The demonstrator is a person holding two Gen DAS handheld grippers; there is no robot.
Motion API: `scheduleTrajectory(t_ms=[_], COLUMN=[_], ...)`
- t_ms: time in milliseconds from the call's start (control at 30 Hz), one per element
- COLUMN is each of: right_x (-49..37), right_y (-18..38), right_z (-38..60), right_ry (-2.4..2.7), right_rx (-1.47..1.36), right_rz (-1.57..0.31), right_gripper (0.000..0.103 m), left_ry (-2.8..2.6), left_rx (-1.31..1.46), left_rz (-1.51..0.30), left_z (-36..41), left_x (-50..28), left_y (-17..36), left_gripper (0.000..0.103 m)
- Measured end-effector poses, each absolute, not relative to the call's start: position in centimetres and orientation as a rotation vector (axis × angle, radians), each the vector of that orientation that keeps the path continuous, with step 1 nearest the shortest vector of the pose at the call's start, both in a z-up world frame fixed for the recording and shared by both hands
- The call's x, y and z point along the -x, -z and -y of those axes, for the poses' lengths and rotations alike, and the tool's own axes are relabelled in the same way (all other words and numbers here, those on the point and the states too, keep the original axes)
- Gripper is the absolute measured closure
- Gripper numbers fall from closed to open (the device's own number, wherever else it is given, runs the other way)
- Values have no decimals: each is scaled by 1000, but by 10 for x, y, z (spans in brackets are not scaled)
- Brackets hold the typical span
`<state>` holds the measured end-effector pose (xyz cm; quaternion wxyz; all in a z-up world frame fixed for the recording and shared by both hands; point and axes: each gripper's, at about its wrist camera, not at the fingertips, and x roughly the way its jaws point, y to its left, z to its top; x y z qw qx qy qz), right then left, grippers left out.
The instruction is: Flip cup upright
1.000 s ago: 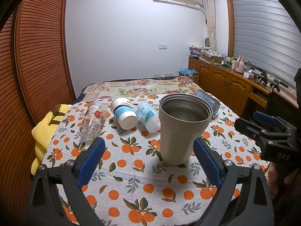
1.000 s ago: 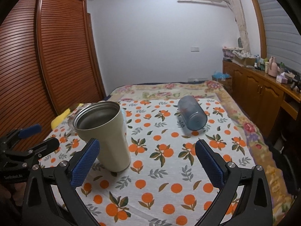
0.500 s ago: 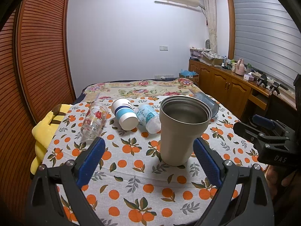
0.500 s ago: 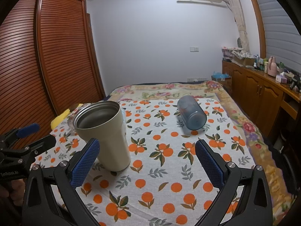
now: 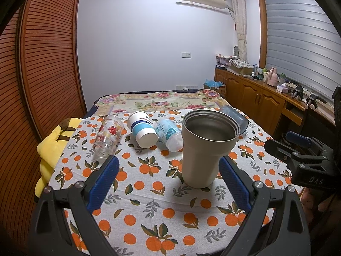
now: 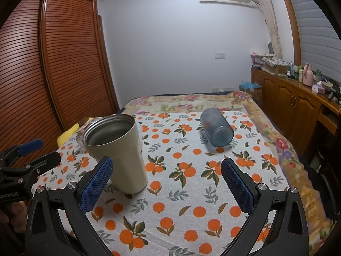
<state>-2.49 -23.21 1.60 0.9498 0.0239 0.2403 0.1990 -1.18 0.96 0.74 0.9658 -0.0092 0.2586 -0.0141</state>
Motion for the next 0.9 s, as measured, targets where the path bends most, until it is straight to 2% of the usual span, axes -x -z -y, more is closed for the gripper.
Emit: scheduleTrajectory(t_ms=[900], right_x=[25], right_y=[-15], right_z=[233], right_ry=[-404], right_rx=[-51], right_rz=[-492], right_gripper=[0], left_ry=[25], left_rx=[15], left_rz=[-525], left_z=[-6], left_x=[12], left_y=[-8], left_gripper=[8])
